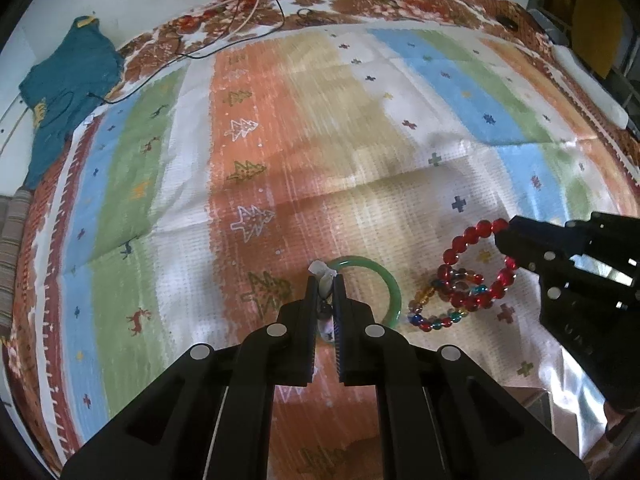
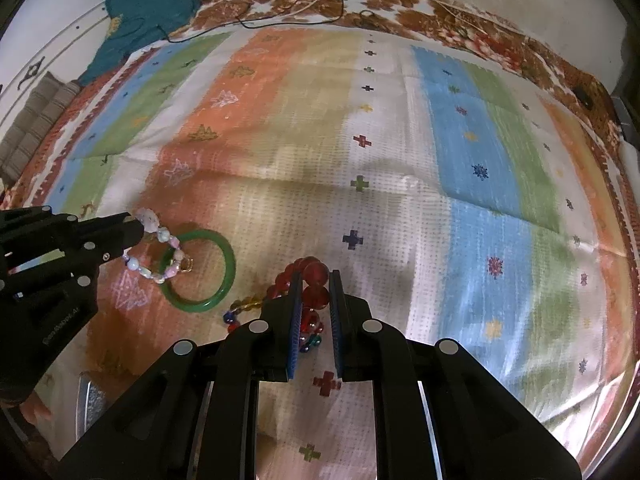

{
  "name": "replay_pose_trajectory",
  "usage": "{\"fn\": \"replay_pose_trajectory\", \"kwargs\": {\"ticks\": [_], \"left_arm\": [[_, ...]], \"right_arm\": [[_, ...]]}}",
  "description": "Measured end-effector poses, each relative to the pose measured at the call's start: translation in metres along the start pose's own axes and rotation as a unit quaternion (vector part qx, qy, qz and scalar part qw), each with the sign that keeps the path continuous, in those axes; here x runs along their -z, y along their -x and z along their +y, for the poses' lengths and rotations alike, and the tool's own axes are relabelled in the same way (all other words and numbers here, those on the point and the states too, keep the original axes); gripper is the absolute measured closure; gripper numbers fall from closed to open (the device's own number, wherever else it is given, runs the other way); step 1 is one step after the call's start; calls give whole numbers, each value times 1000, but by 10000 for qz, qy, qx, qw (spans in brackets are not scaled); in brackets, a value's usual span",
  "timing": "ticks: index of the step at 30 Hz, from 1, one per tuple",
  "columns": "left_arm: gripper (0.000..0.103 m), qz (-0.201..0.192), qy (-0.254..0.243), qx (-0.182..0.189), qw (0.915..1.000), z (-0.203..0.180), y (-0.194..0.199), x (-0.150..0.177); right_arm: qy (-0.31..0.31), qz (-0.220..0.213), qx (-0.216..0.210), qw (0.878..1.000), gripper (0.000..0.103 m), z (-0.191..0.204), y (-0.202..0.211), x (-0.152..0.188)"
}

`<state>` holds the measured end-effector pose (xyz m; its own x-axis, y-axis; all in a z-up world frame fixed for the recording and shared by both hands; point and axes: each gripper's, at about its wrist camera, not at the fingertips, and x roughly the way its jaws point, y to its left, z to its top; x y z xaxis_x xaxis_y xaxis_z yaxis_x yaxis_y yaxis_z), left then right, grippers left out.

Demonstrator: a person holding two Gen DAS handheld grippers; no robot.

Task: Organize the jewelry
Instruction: 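Carry white-pink bracelet in left tool while right carries dark red bracelet over tin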

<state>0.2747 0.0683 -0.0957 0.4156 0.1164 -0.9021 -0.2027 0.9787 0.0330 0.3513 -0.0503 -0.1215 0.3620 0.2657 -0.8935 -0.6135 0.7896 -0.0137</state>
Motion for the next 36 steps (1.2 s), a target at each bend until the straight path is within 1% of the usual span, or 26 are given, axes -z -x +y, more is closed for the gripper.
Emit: {"fn": "replay_pose_trajectory", "kwargs": {"ticks": [14, 18, 31, 36], "left_arm": [[96, -277, 416, 234, 9985, 8, 35, 5], [96, -357, 537, 304, 9975, 11, 46, 10], [96, -679, 557, 421, 9952, 5, 80, 22], [96, -789, 573, 473, 9941, 3, 94, 29]], "right_arm": [[-31, -253, 153, 9996, 89, 3, 25, 8], [-40, -424, 158, 9990, 89, 4, 38, 9], [110, -938, -40, 9955, 89, 18, 77, 16], [133, -1054, -60, 9943, 89, 21, 87, 20]]}}
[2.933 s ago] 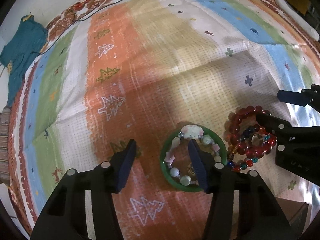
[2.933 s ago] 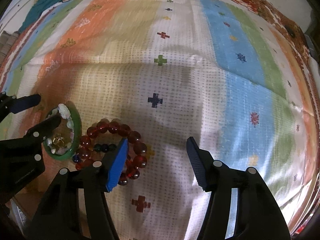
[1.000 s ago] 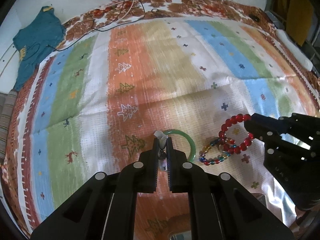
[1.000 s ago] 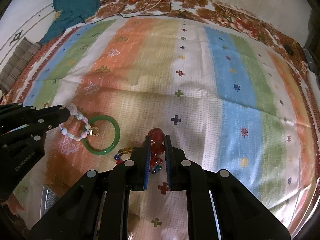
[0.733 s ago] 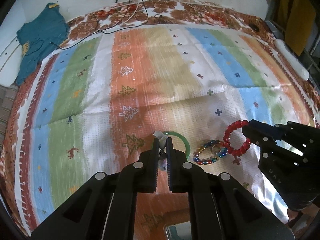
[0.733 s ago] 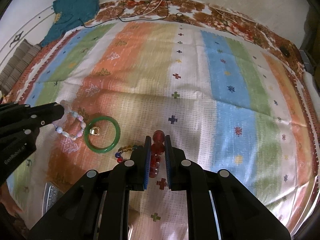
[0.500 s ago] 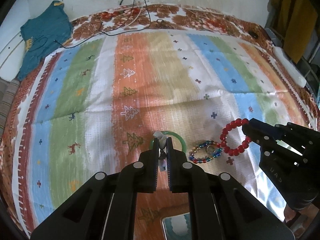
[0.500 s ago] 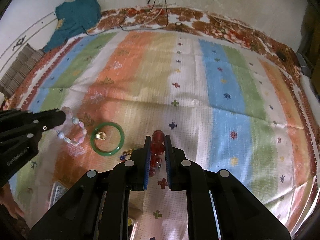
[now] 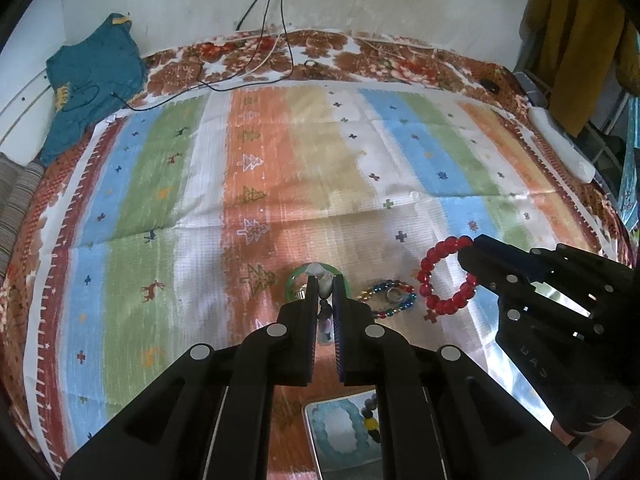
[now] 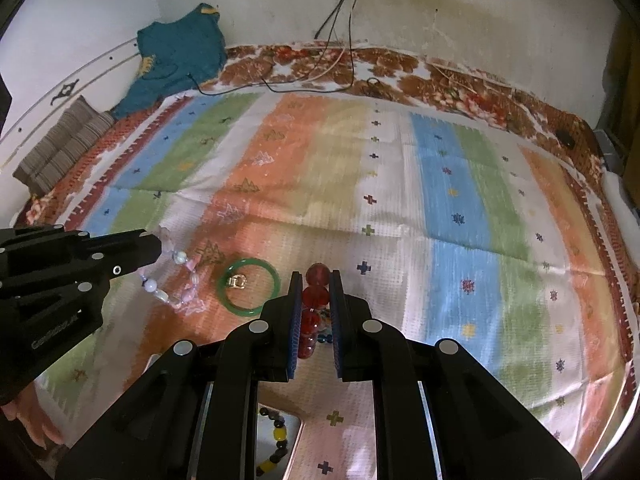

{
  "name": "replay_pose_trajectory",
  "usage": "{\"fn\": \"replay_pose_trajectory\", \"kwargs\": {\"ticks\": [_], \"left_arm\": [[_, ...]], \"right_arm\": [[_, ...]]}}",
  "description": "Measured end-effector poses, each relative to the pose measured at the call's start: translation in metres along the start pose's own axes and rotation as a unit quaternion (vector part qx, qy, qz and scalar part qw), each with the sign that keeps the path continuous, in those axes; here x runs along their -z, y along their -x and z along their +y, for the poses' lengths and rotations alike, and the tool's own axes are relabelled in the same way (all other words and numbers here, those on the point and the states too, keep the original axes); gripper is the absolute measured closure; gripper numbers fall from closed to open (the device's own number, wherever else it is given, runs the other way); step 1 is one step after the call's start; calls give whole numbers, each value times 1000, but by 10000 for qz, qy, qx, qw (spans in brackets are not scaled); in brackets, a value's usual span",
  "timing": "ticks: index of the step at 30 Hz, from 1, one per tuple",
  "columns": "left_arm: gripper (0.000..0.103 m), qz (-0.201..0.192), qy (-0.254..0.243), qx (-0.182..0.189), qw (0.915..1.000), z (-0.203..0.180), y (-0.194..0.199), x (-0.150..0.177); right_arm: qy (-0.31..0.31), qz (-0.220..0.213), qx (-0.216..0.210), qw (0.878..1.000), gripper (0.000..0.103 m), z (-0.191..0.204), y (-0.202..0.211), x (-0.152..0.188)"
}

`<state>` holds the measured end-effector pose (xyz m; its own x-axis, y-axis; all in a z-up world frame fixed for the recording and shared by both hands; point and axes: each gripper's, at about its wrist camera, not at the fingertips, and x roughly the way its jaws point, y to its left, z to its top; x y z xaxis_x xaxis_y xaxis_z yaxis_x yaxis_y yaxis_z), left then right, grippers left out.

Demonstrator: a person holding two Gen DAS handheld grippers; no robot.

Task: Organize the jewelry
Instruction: 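Carry white-pink bracelet in left tool while right carries dark red bracelet over tin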

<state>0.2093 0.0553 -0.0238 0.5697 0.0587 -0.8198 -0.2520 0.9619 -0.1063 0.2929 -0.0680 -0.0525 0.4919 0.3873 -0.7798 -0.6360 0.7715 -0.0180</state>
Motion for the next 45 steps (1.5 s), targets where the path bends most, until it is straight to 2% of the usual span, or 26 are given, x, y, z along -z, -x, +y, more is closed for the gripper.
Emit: {"fn": "replay_pose_trajectory", "kwargs": {"ticks": [23, 45], "left_arm": [[96, -374, -92, 224, 9990, -16, 55, 34], [96, -456, -123, 329, 9983, -21, 81, 73]], "right_arm": [[39, -335, -126, 9994, 89, 15, 48, 22], [221, -328, -235, 9989, 89, 36, 75, 60]]}}
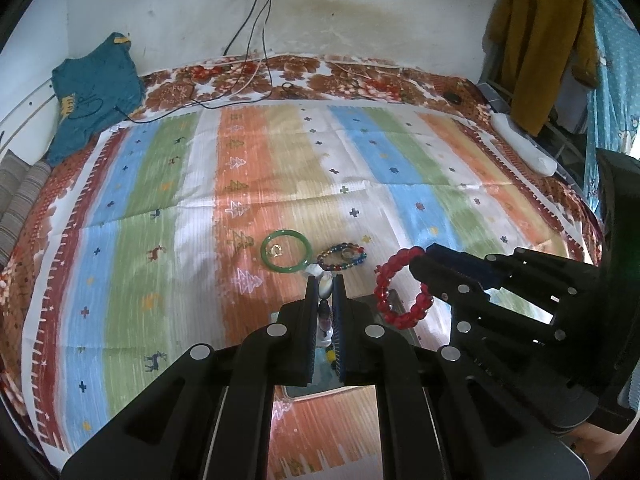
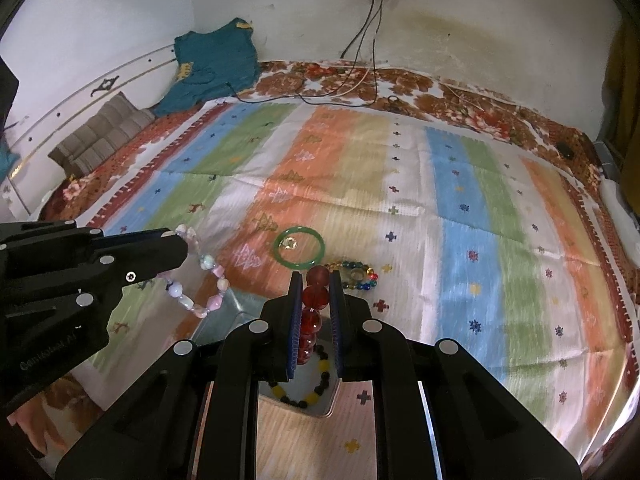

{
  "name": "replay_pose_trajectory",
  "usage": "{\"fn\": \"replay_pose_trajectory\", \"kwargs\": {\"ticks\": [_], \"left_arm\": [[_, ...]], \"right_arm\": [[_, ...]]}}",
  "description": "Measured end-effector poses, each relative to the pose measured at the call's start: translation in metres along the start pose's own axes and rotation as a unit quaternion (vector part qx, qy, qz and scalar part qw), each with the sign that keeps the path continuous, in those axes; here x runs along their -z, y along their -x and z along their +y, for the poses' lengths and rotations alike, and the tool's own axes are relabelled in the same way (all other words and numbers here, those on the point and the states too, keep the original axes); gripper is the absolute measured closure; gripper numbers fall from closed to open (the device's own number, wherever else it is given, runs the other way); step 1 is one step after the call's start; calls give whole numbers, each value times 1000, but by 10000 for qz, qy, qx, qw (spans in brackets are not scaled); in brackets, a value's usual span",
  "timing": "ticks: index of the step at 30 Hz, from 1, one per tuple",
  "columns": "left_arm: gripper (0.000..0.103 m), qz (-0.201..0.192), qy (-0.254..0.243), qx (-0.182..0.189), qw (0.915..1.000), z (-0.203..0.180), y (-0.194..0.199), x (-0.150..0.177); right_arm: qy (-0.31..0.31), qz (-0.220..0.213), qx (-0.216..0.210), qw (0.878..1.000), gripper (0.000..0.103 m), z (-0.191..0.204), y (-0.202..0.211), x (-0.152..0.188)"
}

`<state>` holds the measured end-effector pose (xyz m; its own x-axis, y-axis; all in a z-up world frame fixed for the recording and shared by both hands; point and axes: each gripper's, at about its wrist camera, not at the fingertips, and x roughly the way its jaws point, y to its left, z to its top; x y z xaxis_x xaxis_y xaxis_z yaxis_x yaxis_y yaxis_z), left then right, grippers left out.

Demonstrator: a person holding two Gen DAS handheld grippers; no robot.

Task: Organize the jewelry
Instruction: 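Carry white-pink bracelet in left tool while right carries dark red bracelet over tin, then open both tools to drop the bracelets into the silver tin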

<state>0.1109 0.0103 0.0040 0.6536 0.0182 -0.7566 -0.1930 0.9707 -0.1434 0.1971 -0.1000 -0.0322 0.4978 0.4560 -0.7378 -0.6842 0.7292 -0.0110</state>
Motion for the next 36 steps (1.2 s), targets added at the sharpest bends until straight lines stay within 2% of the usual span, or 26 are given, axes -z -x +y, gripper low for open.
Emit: {"fn": "replay_pose_trajectory", "kwargs": {"ticks": [11, 12, 13, 15, 16, 19, 32, 36], "left_arm": [[96, 25, 34, 17, 10000, -1, 5, 8], [94, 57, 49, -4, 10000, -1, 4, 7], [87, 73, 75, -42, 9999, 0, 3, 7], [84, 47, 119, -205, 9997, 2, 3, 7], [84, 17, 101, -303, 9995, 3, 3, 6], [77, 11, 103, -388, 9992, 7, 3, 6], [65, 150, 236, -383, 9989, 15, -7, 7], [53, 177, 226, -426, 9987, 16, -12, 5]], "right_arm": [[30, 40, -122, 9999, 89, 6, 8, 11], [1, 73, -116, 9999, 89, 5, 7, 12], [-50, 107, -77, 9999, 89, 3, 5, 12], [-93, 151, 32, 9998, 88, 0, 3, 12], [-129, 164, 148, 9997, 87, -4, 2, 12], [-324, 290, 228, 9988, 72, -15, -4, 13], [-544, 492, 347, 9967, 67, -32, -17, 12], [-559, 498, 354, 9966, 54, -34, -19, 11]]}}
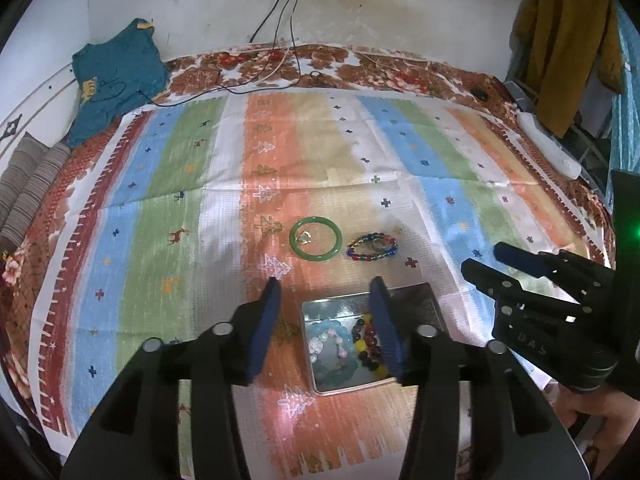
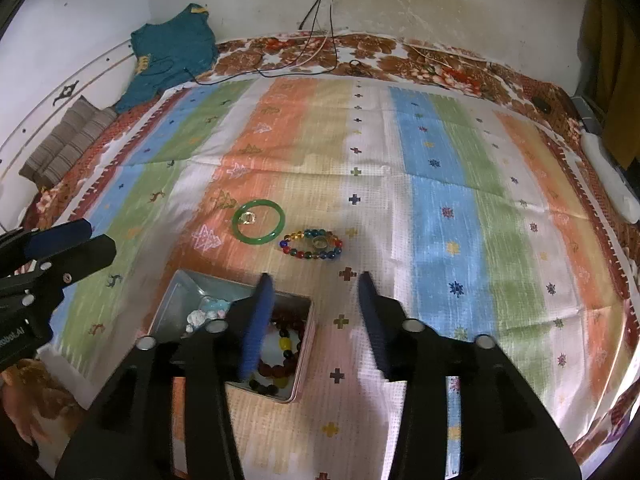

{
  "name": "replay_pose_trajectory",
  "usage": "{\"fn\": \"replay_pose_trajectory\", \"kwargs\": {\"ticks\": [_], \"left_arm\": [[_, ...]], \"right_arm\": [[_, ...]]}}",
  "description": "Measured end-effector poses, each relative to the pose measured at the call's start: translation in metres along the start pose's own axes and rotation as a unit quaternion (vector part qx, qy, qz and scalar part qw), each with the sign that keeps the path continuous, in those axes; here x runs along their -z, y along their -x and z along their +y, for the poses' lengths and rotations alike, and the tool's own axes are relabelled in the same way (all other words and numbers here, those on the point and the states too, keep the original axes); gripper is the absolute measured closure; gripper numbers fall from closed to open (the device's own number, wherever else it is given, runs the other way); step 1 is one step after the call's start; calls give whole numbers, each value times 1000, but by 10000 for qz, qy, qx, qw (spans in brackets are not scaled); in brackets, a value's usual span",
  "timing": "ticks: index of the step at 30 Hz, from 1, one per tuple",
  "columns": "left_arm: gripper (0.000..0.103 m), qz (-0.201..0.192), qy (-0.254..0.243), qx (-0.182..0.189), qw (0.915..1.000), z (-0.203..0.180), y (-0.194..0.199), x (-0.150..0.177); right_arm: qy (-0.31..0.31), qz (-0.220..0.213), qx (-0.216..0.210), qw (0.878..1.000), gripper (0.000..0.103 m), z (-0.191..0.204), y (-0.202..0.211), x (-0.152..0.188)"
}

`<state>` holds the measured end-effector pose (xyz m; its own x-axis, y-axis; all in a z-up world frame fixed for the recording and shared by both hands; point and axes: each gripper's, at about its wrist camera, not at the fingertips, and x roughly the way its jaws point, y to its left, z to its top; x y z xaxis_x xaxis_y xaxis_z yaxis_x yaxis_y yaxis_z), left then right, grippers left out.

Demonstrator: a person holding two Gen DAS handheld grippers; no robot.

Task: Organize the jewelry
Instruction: 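Open both tools to drop the bracelets into the silver tin, then move both tools toward the green bangle and multicolour bead bracelet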

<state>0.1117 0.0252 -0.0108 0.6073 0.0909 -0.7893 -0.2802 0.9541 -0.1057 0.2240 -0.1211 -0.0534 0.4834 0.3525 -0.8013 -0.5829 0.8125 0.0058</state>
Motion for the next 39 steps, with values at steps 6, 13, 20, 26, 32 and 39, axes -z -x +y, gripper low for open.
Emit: {"fn": "replay_pose_trajectory", "kwargs": {"ticks": [6, 13, 20, 26, 32, 39], "left_arm": [[49, 232, 337, 13, 9992, 16, -22, -9], [38, 361, 255, -173, 9989, 17, -40, -15], [34, 401, 309, -189, 9985, 23, -49, -23], [34, 460, 171, -261, 9985, 24, -58, -29], [33, 577, 100, -298, 9978, 25, -71, -34], [32, 687, 43, -365, 9970, 23, -87, -40]], "right_arm": [[-57, 126, 41, 9999, 45, -4, -9, -3], [-151, 240, 95, 9996, 32, -9, -22, -9], [-166, 371, 126, 9991, 26, -11, -32, -11], [-243, 450, 158, 9986, 23, -17, -42, -15], [-238, 506, 184, 9983, 21, -20, -54, -23], [-207, 579, 203, 9979, 21, -20, -65, -30]]}}
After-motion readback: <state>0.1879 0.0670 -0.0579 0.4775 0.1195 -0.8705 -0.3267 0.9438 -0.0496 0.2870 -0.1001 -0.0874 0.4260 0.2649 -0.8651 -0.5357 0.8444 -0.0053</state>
